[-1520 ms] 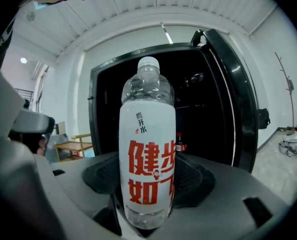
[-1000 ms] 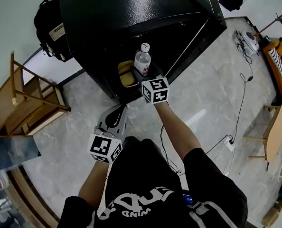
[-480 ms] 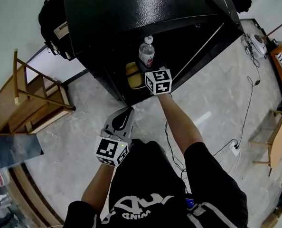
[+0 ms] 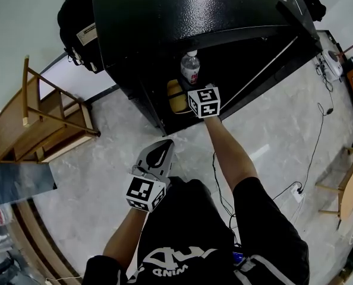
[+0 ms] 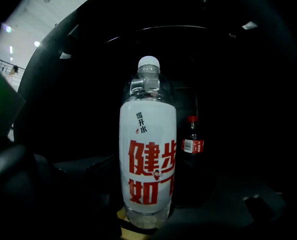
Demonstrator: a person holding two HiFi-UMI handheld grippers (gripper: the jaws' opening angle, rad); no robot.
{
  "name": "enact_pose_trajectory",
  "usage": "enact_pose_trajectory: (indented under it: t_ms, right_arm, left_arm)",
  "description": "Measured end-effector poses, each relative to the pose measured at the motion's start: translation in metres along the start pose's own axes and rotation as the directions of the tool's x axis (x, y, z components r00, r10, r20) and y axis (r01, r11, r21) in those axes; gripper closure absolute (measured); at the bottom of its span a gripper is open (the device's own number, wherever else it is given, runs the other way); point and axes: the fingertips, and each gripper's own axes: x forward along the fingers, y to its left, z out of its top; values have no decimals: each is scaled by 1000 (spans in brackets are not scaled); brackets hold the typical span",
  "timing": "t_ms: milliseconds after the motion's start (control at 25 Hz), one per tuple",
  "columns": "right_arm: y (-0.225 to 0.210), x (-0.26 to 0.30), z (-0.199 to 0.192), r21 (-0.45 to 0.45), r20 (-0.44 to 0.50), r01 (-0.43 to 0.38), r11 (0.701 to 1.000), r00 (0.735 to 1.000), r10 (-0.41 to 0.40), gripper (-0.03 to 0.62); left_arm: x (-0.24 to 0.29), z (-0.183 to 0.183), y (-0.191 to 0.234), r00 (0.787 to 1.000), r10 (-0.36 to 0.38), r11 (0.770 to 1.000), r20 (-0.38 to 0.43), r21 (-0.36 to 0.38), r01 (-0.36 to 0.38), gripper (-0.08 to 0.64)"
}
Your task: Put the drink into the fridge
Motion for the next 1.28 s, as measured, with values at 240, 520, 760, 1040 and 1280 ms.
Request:
enact_pose_trajectory:
  t_ms: [240, 520, 760, 1040, 1280]
  right_arm:
    - [0, 1, -2, -4, -5, -9, 1000, 1000, 9, 287]
    - [1, -10, 2, -7, -44, -10, 1000, 999, 10, 285]
    - [-6, -47, 19, 22, -64, 17, 1000, 998, -16, 285]
    - [5, -119, 66, 54, -67, 43, 998, 997, -39, 285]
    - [31, -185, 126, 45, -47, 14, 999, 999, -12, 285]
  left_arm:
    - [-1, -1, -2, 1000, 3, 1000, -8, -13, -3, 552]
    - [-2, 5, -9, 1000, -3, 999, -13, -32, 3, 552]
    - [-11, 26, -19, 1000, 4, 999, -17, -54, -5, 552]
    - [-30, 68, -42, 999, -21, 998, -32, -53, 20, 552]
    - [-55, 110, -62, 999, -29, 998, -29, -53, 28, 552]
